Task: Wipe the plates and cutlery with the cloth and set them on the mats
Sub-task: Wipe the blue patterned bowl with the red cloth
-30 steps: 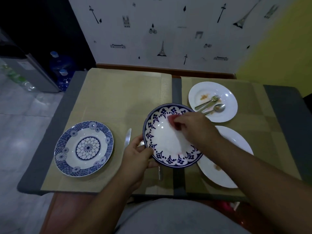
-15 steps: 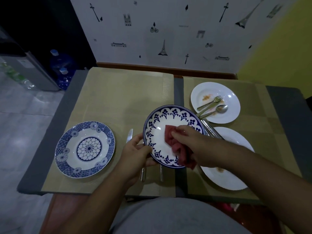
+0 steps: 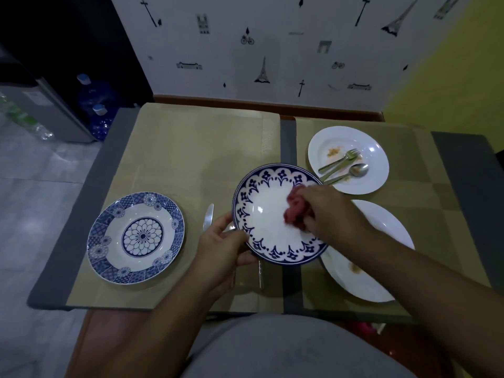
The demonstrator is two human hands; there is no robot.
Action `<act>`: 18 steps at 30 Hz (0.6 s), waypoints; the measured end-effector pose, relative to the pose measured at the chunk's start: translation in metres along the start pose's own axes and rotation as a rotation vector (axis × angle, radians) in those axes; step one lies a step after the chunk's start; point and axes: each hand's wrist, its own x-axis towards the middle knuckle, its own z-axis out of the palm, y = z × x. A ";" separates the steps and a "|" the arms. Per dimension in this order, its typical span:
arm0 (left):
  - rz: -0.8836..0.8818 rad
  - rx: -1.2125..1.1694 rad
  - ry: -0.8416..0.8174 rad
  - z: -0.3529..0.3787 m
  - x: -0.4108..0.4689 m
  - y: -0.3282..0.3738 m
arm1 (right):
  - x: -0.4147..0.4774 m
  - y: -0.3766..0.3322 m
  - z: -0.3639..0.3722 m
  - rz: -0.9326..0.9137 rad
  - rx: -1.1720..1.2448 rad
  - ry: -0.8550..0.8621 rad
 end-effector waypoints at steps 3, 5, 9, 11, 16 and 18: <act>-0.007 -0.014 -0.007 -0.002 0.004 0.003 | -0.029 -0.010 0.018 -0.065 0.010 -0.157; -0.014 -0.015 -0.033 -0.001 0.003 0.001 | -0.026 -0.018 0.040 -0.201 -0.008 -0.174; -0.018 0.010 -0.060 0.004 -0.004 -0.003 | 0.018 -0.020 0.031 -0.145 0.123 -0.019; -0.015 0.002 -0.040 0.002 -0.004 -0.004 | 0.025 -0.009 0.015 -0.039 0.112 0.024; -0.009 -0.022 -0.003 -0.002 0.002 -0.006 | -0.024 -0.003 0.026 0.021 0.023 -0.191; -0.012 -0.012 -0.011 -0.001 0.000 -0.006 | -0.028 -0.012 0.044 -0.152 0.014 -0.192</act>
